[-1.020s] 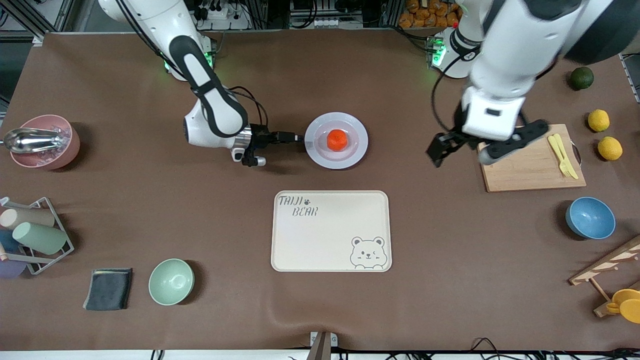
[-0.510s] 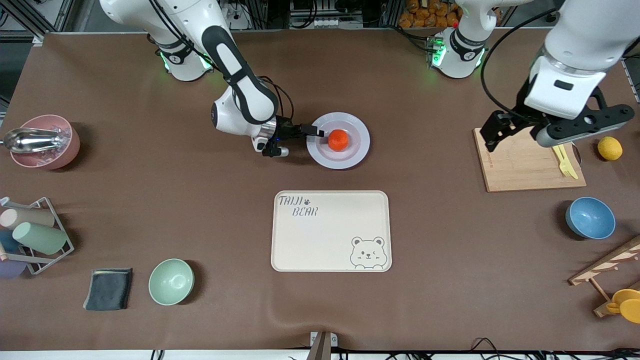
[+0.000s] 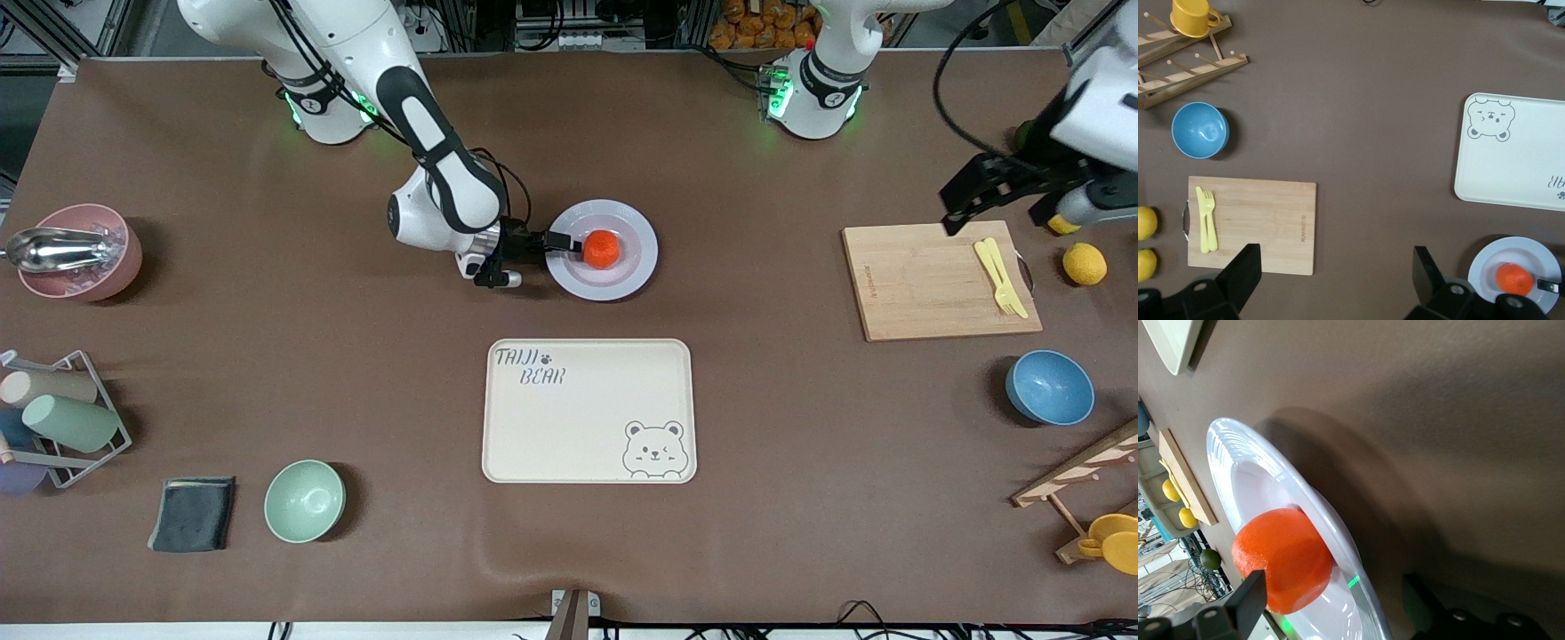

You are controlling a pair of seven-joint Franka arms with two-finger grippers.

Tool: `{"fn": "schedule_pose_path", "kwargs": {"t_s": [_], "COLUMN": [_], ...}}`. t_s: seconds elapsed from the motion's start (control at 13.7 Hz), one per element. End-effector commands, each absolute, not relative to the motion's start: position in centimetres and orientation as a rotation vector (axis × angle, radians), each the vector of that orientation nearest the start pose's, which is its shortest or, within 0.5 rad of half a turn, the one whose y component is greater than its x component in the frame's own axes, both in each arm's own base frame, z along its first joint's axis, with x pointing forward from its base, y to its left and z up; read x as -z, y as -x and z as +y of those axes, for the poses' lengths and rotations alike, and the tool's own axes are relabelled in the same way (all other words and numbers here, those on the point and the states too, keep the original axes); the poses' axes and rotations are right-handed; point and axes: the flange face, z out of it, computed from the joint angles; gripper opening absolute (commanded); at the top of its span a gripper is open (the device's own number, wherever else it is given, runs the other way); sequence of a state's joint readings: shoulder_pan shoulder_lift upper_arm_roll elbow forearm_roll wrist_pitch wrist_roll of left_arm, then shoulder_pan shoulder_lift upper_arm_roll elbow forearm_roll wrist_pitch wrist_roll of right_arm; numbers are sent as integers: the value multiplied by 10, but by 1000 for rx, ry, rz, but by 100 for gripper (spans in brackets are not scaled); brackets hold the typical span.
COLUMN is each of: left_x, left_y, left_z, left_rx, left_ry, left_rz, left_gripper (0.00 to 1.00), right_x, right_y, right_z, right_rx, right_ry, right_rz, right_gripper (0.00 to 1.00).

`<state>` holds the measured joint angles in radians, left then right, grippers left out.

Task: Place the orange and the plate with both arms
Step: 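Grasp the plate rim with the right gripper while the left gripper withdraws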

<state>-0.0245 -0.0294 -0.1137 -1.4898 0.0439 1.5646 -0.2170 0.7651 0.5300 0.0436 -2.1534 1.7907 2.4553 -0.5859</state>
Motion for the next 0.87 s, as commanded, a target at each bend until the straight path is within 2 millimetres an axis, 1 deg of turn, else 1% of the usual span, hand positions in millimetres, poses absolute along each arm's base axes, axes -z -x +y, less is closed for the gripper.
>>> {"fn": "schedule_pose_path", "kwargs": {"t_s": [0.0, 0.07, 0.22, 0.36, 0.44, 0.51, 0.58, 0.66, 0.8], "left_x": [-683, -686, -689, -685, -682, -680, -676, -674, -674], "left_y": [-530, -525, -520, -515, -514, -513, -513, -511, -507], "left_z": [-67, -67, -66, -58, -59, -51, -47, -46, -47], "left_rx": [132, 119, 117, 74, 57, 45, 32, 24, 22], "left_ry": [3120, 3126, 3135, 3147, 3176, 3191, 3201, 3203, 3202], "left_rz": [-58, -51, -35, -32, -35, -62, -76, -78, -76], "left_gripper": [100, 100, 100, 100, 100, 100, 100, 100, 100], "right_x": [-129, -129, -131, -135, -140, -149, -158, -170, -181], "right_y": [-370, -370, -371, -374, -375, -380, -383, -389, -394], "right_z": [397, 397, 398, 397, 398, 399, 401, 400, 398], "right_rx": [-290, -290, -289, -278, -271, -258, -243, -209, -164], "right_ry": [2238, 2238, 2235, 2230, 2225, 2212, 2203, 2204, 2225], "right_rz": [283, 283, 281, 282, 279, 280, 278, 282, 320], "right_gripper": [0, 0, 0, 0, 0, 0, 0, 0, 0]}}
